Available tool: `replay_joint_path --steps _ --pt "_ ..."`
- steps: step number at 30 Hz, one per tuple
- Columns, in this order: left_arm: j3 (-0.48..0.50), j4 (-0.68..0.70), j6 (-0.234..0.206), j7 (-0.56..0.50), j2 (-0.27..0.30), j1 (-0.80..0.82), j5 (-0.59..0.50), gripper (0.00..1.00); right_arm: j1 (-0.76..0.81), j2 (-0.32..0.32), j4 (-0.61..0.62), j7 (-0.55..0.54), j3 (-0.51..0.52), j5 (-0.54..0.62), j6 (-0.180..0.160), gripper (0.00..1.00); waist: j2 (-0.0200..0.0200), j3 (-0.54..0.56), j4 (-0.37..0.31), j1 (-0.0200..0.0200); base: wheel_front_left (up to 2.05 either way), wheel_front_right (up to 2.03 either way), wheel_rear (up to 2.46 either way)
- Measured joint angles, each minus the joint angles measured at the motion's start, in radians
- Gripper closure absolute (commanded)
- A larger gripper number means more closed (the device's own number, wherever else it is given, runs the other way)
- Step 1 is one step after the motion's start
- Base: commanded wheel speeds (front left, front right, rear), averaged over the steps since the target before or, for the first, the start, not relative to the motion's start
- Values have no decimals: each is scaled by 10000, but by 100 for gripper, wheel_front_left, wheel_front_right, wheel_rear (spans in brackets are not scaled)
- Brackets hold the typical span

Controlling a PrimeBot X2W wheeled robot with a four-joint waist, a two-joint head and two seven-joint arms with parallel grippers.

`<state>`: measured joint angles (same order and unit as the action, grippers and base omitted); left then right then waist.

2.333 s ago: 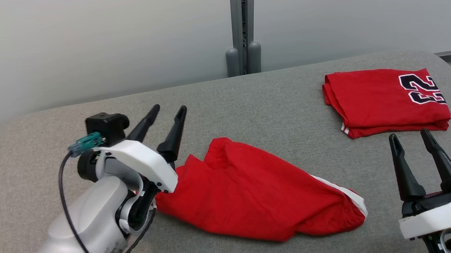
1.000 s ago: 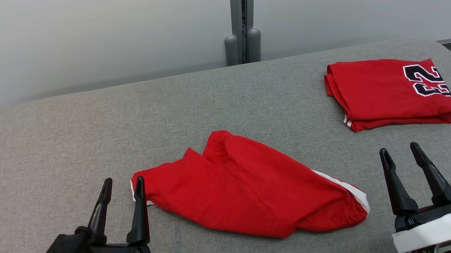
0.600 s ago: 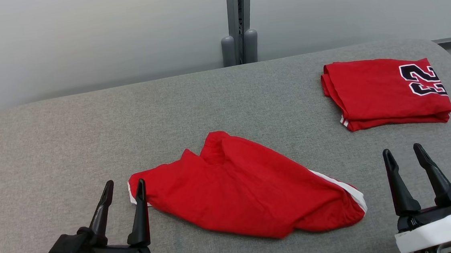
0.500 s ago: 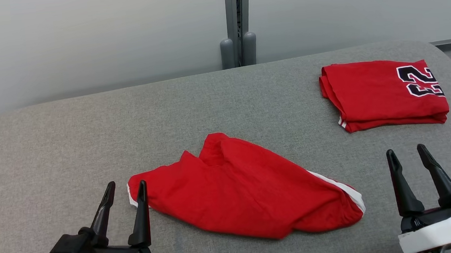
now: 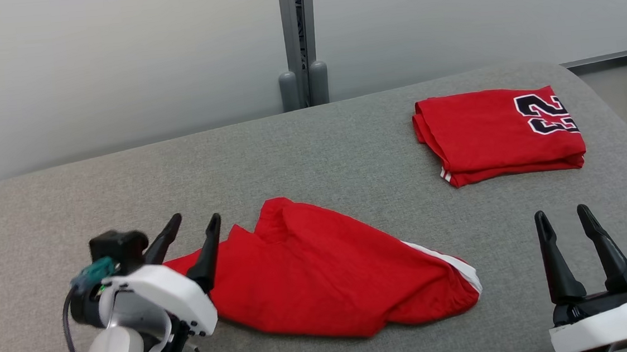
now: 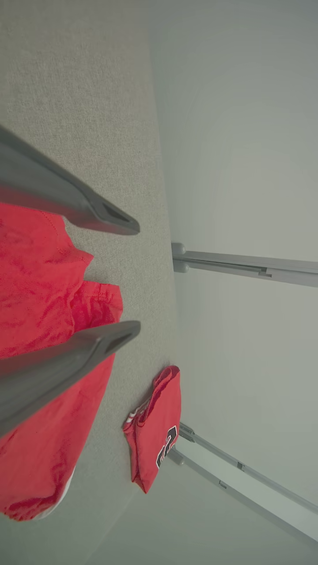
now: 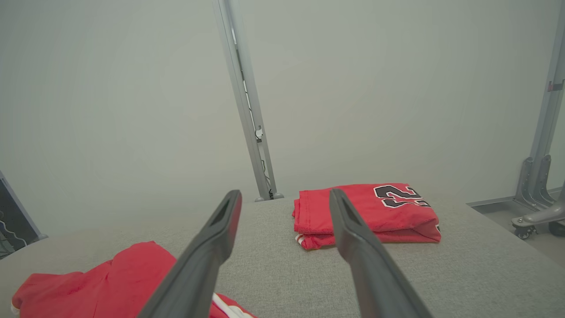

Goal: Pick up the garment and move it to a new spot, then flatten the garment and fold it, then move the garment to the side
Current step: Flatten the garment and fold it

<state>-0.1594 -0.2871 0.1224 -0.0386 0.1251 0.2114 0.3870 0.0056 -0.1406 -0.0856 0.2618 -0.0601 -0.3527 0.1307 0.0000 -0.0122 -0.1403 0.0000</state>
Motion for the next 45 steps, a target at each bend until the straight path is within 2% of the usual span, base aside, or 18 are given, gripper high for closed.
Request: replay_joint_path --steps 3,9,14,24,31,37,45 --pt "-305 -397 36 -1233 31 819 566 0 -46 27 -15 0 -19 0 0 0 0 27 -166 0 0 0 0" --pt "-1244 -1515 44 -3379 522 2174 1835 0 -257 84 -61 0 -121 -2 0 0 0 54 -637 0 0 0 0" --pt "-1753 -2623 58 -4472 769 3171 2930 0 -461 96 -109 0 -263 -29 0 0 0 -28 -1196 0 0 0 0" --pt "-2102 -4558 48 -6069 928 4931 3432 0 -1153 242 -15 0 -593 -194 0 0 0 -917 -1825 0 0 0 0" --pt "-1900 -5643 -274 -6268 1095 5687 3473 0 -1515 347 -44 0 -802 -288 0 0 0 -1367 -2261 0 0 0 0" --pt "-1848 -6439 -169 -6698 1066 5930 3820 0 -1584 374 -58 0 -732 -326 0 0 0 -1642 -2554 0 0 0 0" --pt "-2034 -6807 -8 -6964 1039 6139 4050 0 -1613 430 -96 0 -744 -326 0 0 0 -1668 -2554 0 0 0 0"
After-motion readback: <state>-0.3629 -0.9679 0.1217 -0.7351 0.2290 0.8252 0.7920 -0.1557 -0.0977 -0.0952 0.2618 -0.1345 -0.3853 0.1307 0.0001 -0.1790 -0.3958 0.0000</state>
